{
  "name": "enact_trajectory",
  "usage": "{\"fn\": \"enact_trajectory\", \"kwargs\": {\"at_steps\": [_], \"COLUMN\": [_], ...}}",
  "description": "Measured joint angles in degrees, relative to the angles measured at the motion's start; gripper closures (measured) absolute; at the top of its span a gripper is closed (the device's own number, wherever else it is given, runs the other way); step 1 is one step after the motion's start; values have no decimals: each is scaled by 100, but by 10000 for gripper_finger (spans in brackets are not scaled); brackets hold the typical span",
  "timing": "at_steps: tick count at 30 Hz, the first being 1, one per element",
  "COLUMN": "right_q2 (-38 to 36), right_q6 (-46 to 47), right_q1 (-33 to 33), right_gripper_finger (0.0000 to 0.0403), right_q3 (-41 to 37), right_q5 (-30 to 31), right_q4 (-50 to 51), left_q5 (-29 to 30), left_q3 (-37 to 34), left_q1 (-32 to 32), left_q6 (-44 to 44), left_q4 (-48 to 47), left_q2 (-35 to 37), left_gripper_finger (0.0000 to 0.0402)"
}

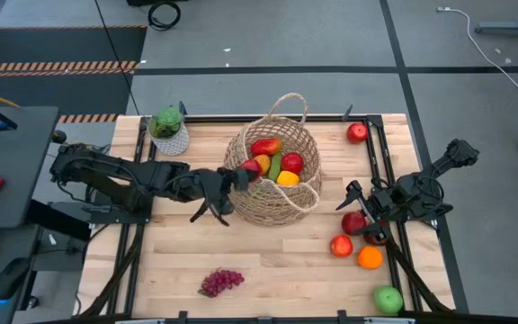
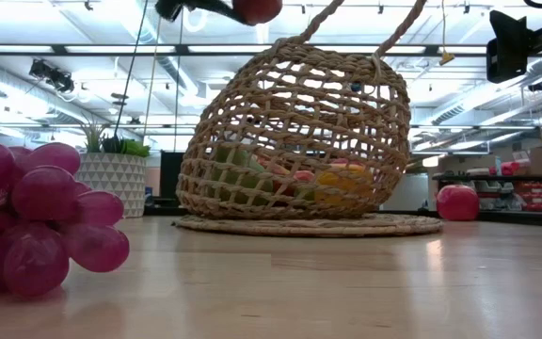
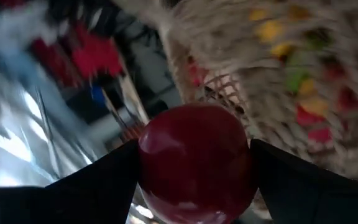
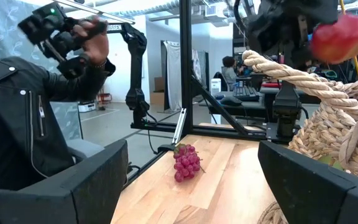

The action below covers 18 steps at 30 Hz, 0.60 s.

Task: Build produce basket
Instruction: Put the red apple into the brown basket

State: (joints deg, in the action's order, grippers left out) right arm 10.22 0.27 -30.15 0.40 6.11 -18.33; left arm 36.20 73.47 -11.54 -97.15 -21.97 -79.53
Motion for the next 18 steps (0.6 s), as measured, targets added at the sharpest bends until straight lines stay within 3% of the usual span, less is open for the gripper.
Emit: {"fn": "enact_trajectory", "kwargs": {"at_steps": [6,10,13,16,18], "right_q2": [0,0,0,0,0], "right_q6": [0,0,0,0,0], "right_q1": [-1,-1,1,1,0], "right_gripper_finger": [38,38,38,38,38], "right_q3": [-2,-2,0,1,0], "right_q5": [0,0,0,0,0], "right_q4": [0,0,0,0,0], "left_q5": [5,28,356,396,74], "left_q3": [0,0,49,328,595], "left_q1": [337,440,478,656,830], "left_q6": [2974,4385,5505,6283,6787], "left_q4": [747,1195,1763,1651,1264], "left_q2": [0,-4,-4,-4,-4], "left_gripper_finger": [111,111,111,111,111]}}
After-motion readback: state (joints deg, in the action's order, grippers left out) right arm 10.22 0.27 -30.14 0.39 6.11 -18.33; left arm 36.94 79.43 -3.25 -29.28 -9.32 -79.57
